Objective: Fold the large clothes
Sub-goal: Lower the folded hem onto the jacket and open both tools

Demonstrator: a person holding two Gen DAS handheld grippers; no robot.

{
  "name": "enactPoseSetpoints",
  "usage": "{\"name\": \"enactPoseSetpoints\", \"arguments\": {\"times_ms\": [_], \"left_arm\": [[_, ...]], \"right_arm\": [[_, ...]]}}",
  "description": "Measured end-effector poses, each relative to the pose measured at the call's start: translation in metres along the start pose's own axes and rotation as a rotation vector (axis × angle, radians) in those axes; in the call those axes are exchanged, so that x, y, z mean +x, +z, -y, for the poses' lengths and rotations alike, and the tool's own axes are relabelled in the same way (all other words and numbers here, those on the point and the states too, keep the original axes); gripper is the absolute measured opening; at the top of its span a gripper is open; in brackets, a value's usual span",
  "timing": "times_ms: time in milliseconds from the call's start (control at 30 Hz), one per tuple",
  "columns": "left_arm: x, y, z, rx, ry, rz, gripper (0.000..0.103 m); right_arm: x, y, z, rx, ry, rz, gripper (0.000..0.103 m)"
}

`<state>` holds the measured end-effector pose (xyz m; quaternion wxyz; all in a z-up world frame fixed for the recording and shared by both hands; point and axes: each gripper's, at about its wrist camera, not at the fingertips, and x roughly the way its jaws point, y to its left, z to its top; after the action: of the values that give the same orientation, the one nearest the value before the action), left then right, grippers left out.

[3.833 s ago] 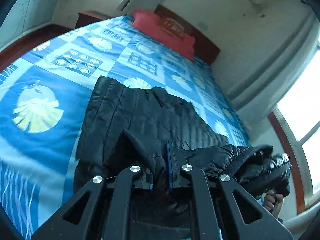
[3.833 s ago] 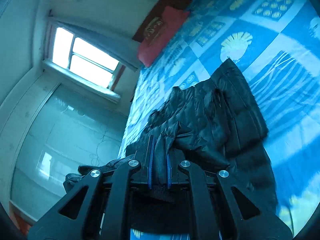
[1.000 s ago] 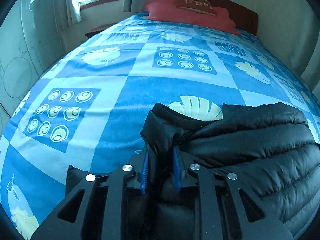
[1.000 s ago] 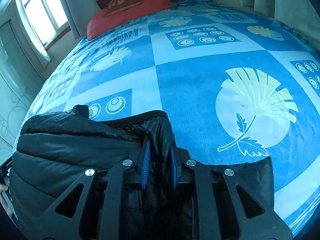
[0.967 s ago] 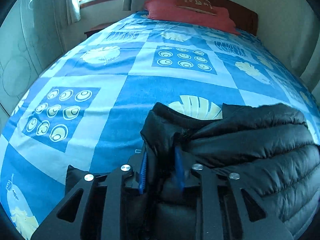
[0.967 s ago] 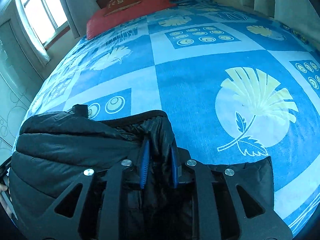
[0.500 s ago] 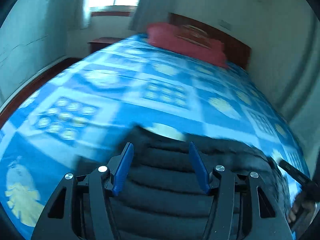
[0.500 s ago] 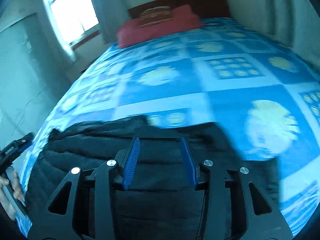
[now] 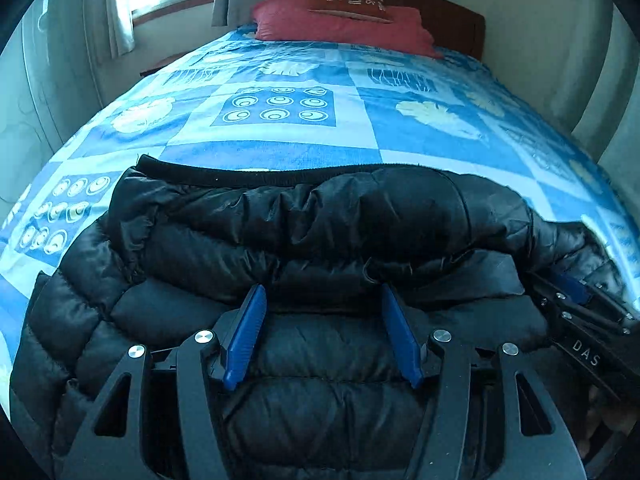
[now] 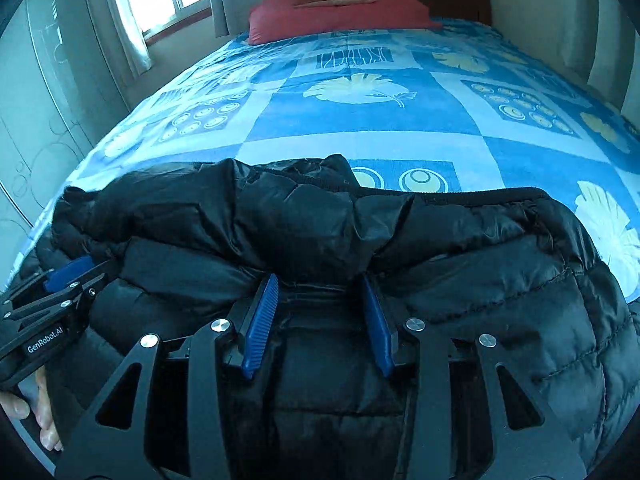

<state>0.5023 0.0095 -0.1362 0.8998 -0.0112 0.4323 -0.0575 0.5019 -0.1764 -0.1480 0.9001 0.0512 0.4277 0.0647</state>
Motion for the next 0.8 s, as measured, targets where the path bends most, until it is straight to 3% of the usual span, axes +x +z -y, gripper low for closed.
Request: {"name": "enactPoseSetpoints", "arguments": {"times_ms": [167, 267, 333, 400, 567, 667, 800], "left_arm": [[-0.034, 0.003, -0.02, -0.02, -0.044, 0.004, 0.059], [-0.062, -0.003, -0.047, -0.056, -0.013, 0.067, 0.06], [-0.057, -0.009, -0.066, -0.081, 0.022, 0.05, 0.06], [-0.039, -0.017, -0.08, -0.116, -0.002, 0.014, 0.06], [-0.029, -0.02, -0.067, -0.045, 0.073, 0.007, 0.061], [-0.058, -0.026, -0.078, -0.079, 0.028, 0.01, 0.061], [-0.116, -0.06, -0.11, -0.167, 0.023, 0.067, 0.063]], "right_arm": [[-0.042, -0.001, 0.023, 0.043, 0.016, 0.066, 0.043], [-0.06, -0.008, 0.053, 0.093, -0.054, 0.093, 0.044], [-0.048, -0.017, 0.072, 0.124, -0.089, 0.044, 0.044], [-0.036, -0.027, 0.082, 0.164, -0.056, 0.043, 0.044], [-0.038, -0.023, 0.069, 0.111, -0.126, 0.03, 0.046], [-0.075, -0.03, 0.075, 0.137, -0.087, 0.045, 0.047], [-0.143, -0.069, 0.097, 0.17, -0.109, 0.094, 0.066]]}}
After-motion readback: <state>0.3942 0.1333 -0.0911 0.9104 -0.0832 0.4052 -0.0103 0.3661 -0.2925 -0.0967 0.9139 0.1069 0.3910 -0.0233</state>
